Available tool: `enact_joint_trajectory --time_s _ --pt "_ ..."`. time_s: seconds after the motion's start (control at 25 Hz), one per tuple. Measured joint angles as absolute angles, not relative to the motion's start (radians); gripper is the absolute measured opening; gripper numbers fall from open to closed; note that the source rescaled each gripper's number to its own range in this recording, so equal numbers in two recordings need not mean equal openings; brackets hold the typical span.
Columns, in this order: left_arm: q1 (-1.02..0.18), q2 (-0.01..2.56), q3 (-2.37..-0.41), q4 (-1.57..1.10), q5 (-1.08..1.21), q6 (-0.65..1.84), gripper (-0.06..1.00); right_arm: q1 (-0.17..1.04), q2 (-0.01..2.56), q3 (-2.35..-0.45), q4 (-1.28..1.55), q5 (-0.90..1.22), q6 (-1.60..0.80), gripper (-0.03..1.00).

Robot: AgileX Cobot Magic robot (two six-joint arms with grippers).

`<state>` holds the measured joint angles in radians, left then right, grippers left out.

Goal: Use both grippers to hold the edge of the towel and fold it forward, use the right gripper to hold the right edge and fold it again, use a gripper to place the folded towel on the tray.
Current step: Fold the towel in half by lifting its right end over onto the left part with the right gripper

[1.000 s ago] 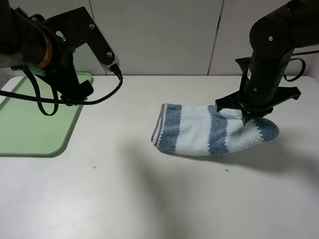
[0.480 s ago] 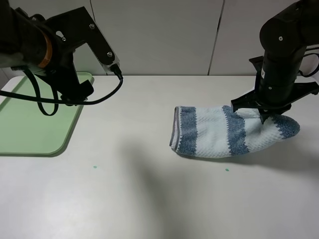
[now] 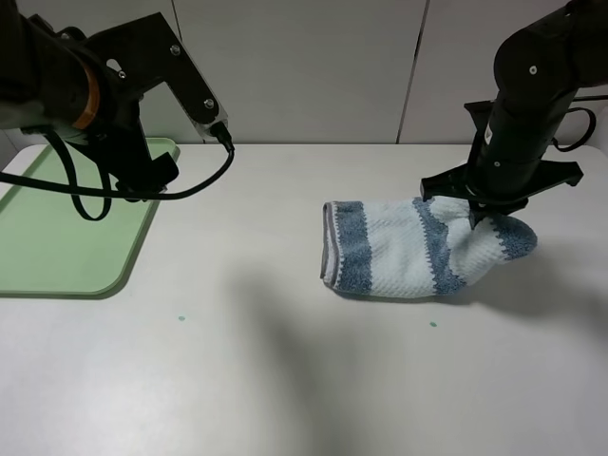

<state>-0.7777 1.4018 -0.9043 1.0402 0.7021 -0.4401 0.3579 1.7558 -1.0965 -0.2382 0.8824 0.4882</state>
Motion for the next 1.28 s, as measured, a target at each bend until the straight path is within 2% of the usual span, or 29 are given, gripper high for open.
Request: enact_joint_trajectory --time_s 0.84,1.28 --pt "-0.778 1.402 -0.904 1.040 0.700 -0.440 1.00 0.359 1.754 -1.096 -0.192 0.801 0.495 0.14" --pt "-0.778 1.402 -0.904 1.040 0.699 -0.440 1.00 0.405 1.690 -1.095 -0.196 0.756 0.495 0.14"
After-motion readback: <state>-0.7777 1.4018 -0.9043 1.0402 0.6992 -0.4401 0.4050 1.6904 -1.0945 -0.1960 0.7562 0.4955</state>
